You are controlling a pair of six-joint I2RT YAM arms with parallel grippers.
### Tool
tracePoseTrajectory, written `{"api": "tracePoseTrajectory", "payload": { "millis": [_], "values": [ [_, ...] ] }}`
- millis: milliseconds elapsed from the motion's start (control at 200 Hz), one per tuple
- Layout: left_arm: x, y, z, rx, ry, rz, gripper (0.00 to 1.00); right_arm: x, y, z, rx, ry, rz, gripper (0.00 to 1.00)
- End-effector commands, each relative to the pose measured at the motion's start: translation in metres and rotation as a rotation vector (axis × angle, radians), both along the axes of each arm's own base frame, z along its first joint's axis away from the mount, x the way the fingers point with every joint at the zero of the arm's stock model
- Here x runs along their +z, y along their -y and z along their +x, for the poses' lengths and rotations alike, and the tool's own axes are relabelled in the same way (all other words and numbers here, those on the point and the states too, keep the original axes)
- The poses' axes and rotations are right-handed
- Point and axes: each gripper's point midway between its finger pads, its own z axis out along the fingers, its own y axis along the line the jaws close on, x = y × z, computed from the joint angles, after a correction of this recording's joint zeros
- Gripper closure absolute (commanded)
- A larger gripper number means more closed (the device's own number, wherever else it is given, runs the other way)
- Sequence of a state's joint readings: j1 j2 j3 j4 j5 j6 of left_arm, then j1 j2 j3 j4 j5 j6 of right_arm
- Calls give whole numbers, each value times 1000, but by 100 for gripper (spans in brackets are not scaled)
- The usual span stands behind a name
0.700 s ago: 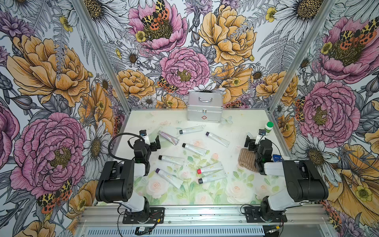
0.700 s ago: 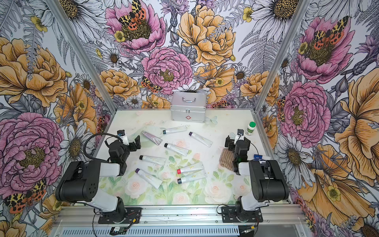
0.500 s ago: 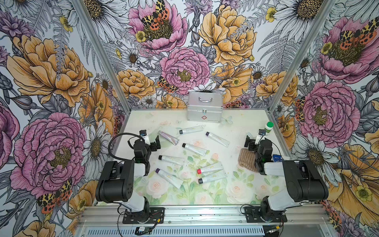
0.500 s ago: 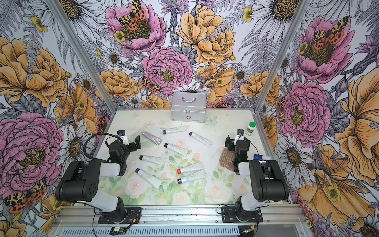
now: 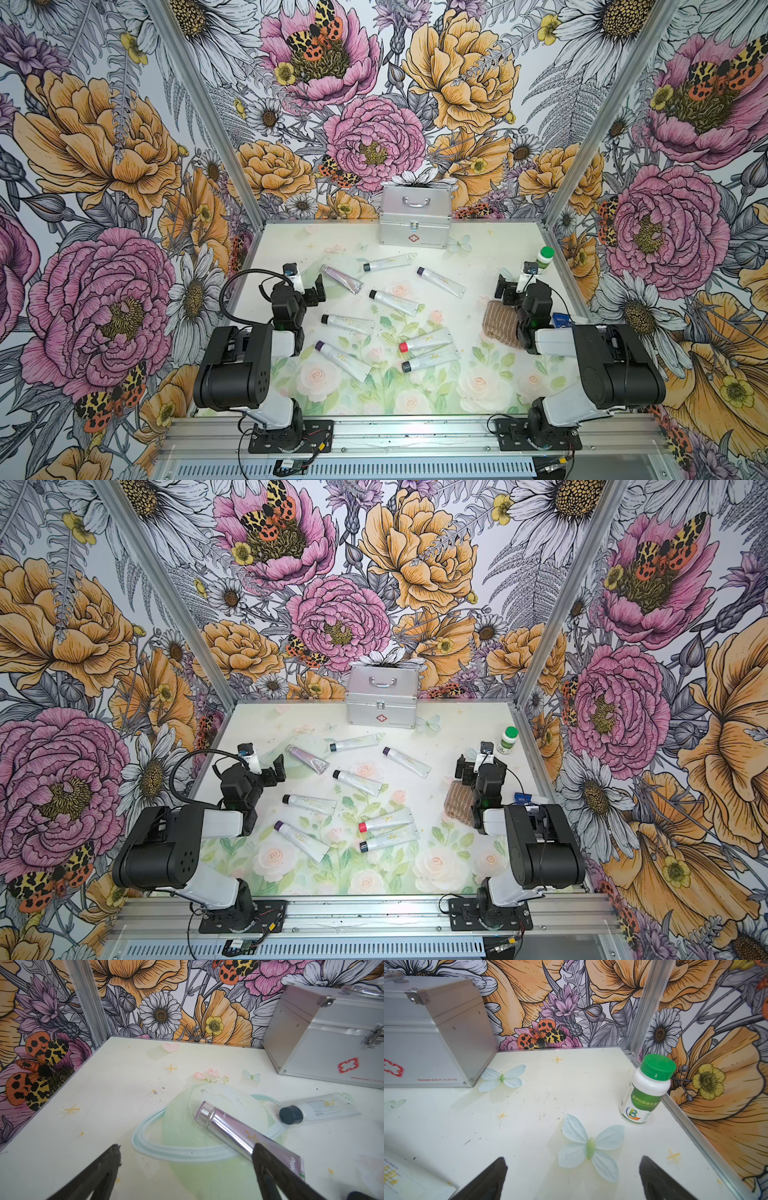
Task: Wipe the surface of the toothpaste tube
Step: Move the toothpaste to the center of the board.
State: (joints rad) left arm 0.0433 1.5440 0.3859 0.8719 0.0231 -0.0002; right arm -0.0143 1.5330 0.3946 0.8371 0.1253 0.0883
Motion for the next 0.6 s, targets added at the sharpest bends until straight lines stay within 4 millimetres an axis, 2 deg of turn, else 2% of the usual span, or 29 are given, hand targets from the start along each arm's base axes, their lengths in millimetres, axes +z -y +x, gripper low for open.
{"api": "tracePoseTrajectory", "payload": {
  "millis": [0, 150, 210, 300, 315, 395, 460, 595],
  "values": [
    [8, -1, 2, 10, 24, 7, 1, 3, 0, 1, 7, 10, 4, 0],
    [9, -1, 3, 11, 28, 9, 1, 3, 0, 1, 8, 9, 6, 0],
    [14, -8, 5, 74, 14, 26, 1, 6, 2, 1, 0, 14, 4, 0],
    [35, -20, 7, 177, -61, 34, 1, 20, 7, 1, -40, -17, 4, 0],
    [38, -28, 7, 230, -94, 39, 1, 22, 8, 1, -48, -27, 3, 0],
    [62, -37, 8, 344, -207, 45, 1, 44, 8, 1, -69, -30, -19, 0],
    [82, -39, 6, 438, -264, 33, 1, 70, 5, -1, -97, 18, 18, 0],
    [123, -8, 8, 354, -297, 78, 1, 130, -19, 3, -6, 108, 210, 0]
  ]
}}
